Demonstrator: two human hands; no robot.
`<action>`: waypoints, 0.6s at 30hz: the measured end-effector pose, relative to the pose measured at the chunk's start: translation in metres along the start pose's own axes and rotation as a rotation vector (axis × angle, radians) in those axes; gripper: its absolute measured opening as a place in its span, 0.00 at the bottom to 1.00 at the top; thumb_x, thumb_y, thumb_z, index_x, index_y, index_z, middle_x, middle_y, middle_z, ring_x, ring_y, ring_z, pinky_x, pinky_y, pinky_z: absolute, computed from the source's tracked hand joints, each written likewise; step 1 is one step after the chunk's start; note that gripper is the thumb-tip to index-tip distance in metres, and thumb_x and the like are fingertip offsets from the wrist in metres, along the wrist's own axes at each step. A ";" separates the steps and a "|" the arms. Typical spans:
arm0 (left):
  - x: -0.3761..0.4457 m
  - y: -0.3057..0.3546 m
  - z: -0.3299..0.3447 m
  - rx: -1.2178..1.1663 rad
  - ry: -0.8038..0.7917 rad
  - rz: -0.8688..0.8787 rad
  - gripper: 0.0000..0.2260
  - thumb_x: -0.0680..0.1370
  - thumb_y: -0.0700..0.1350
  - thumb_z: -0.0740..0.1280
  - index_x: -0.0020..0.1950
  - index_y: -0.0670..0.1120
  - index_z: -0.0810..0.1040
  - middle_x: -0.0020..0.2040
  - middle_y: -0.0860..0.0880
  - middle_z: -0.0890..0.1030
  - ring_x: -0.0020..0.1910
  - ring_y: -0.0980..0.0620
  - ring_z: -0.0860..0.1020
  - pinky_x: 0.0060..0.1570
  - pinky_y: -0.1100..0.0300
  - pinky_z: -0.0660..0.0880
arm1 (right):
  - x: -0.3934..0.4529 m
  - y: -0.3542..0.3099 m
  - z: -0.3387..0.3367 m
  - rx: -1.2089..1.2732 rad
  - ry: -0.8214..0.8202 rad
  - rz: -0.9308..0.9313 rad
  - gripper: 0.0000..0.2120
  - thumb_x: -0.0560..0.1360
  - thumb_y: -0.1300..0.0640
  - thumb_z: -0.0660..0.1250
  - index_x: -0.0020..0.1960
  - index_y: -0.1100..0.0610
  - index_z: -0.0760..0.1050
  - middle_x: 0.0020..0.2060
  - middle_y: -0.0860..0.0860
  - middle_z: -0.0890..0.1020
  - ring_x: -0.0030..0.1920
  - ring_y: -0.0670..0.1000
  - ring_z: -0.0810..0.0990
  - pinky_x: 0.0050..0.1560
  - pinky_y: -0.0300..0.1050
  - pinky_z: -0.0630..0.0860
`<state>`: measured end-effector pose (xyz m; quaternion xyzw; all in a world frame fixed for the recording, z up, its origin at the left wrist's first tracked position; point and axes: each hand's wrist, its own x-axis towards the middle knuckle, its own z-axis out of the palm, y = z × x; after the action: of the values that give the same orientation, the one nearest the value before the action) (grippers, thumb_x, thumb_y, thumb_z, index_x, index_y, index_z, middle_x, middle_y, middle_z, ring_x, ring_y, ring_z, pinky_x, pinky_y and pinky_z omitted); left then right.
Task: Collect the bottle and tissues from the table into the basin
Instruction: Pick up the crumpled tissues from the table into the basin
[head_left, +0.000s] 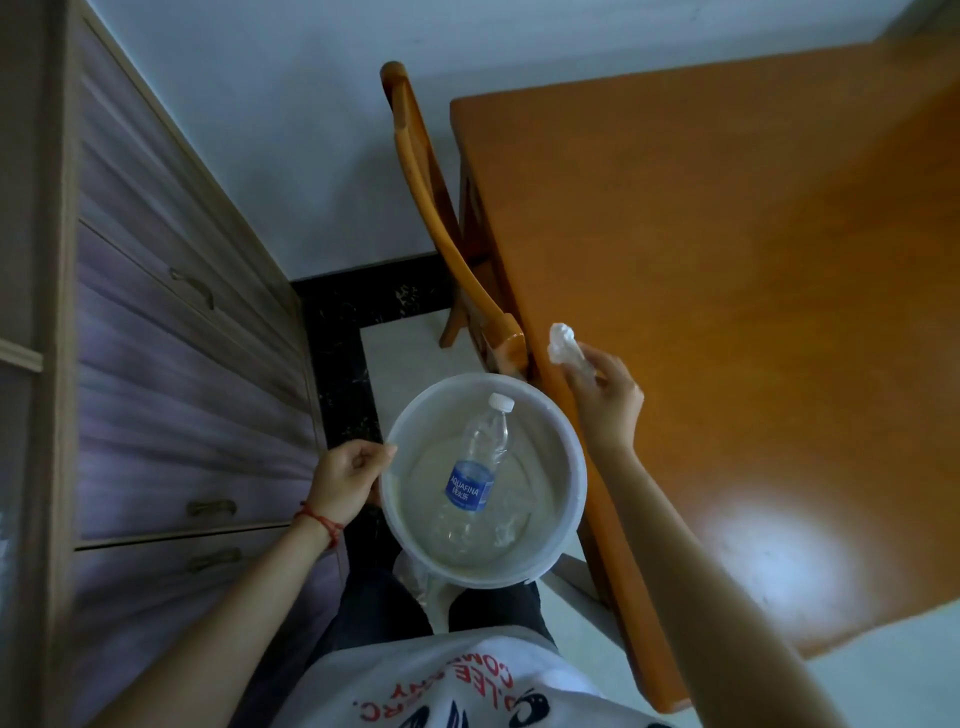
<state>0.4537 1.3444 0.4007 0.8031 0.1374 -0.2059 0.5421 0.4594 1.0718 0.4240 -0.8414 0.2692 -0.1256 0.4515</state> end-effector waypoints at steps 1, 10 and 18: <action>0.000 -0.001 -0.001 -0.005 -0.004 -0.010 0.06 0.74 0.41 0.66 0.38 0.41 0.77 0.26 0.50 0.78 0.22 0.61 0.77 0.22 0.69 0.73 | -0.018 -0.005 0.001 0.032 -0.024 0.010 0.12 0.72 0.56 0.68 0.55 0.56 0.78 0.46 0.47 0.80 0.44 0.46 0.78 0.41 0.30 0.73; -0.005 -0.011 -0.003 -0.032 0.000 -0.027 0.08 0.74 0.43 0.67 0.35 0.46 0.74 0.28 0.47 0.77 0.24 0.51 0.77 0.22 0.61 0.76 | -0.132 -0.010 0.023 0.081 -0.334 0.062 0.21 0.70 0.57 0.71 0.62 0.51 0.73 0.56 0.43 0.76 0.57 0.43 0.74 0.60 0.39 0.72; -0.016 -0.027 -0.017 -0.022 -0.013 -0.024 0.08 0.74 0.44 0.67 0.36 0.45 0.74 0.28 0.45 0.76 0.23 0.53 0.76 0.22 0.64 0.75 | -0.142 0.009 0.004 -0.086 -0.163 -0.036 0.22 0.71 0.56 0.71 0.64 0.56 0.72 0.63 0.52 0.76 0.65 0.46 0.69 0.63 0.35 0.64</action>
<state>0.4310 1.3703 0.3918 0.7939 0.1456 -0.2160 0.5494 0.3410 1.1505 0.4189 -0.8721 0.2213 -0.0531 0.4331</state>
